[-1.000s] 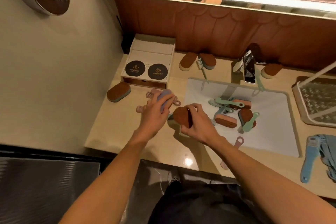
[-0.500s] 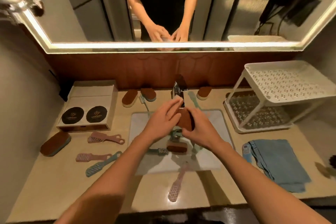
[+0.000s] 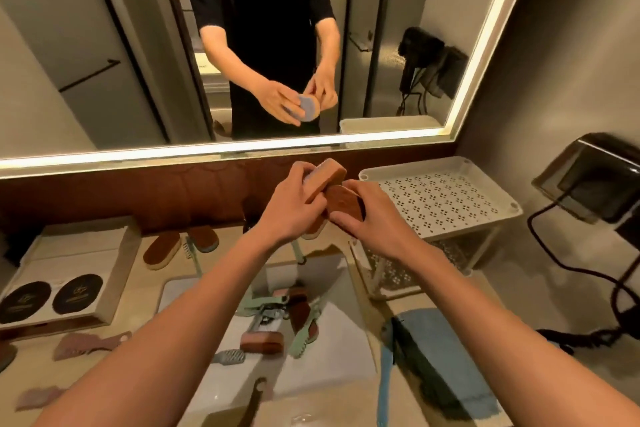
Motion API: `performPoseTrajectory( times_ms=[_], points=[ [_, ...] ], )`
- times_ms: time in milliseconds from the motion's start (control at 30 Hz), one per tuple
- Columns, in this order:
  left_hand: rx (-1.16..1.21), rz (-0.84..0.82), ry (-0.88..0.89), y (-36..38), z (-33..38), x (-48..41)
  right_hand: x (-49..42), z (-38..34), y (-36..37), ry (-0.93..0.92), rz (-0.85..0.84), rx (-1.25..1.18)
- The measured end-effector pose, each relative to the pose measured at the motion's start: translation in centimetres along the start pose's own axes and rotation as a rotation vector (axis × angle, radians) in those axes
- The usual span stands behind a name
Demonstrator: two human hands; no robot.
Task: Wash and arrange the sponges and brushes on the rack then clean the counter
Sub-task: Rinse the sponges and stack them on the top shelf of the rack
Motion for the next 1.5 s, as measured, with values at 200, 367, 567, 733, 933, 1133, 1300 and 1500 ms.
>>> performPoseTrajectory(
  times_ms=[200,367,567,733,933,1133,1300,1500],
  points=[
    [-0.033,-0.052,0.027,4.6,2.6,-4.1,-1.6,4.1,-4.9,0.031,0.039,0.078],
    [-0.094,0.01,0.073,8.5,2.7,-6.7,-2.6,7.8,-6.9,0.077,0.066,0.172],
    [-0.228,0.037,0.135,11.4,2.7,-9.7,-3.5,11.5,-8.1,0.108,0.138,0.08],
    [-0.214,0.036,0.081,13.4,2.1,-11.1,-4.5,13.7,-7.9,0.136,0.159,-0.066],
    [-0.216,0.093,0.028,14.3,1.6,-11.9,-6.4,14.7,-6.1,0.105,0.004,-0.001],
    [-0.168,0.133,0.016,14.2,0.4,-12.3,-7.3,15.3,-6.0,0.114,0.065,-0.043],
    [-0.166,0.072,0.018,15.2,-0.5,-11.4,-7.3,15.3,-6.1,0.133,0.107,-0.059],
    [-0.121,0.072,-0.177,16.7,-1.2,-9.9,-7.7,14.9,-6.0,0.143,0.133,-0.07]
  ],
)
Point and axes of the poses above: each hand's wrist, its own x-axis away from the middle knuckle, its own y-axis out of the palm, z = x × y, the point moved 5 cm from there along -x, towards the middle knuckle, and after that the axes turned 8 degrees about y, right-handed, at the moved point
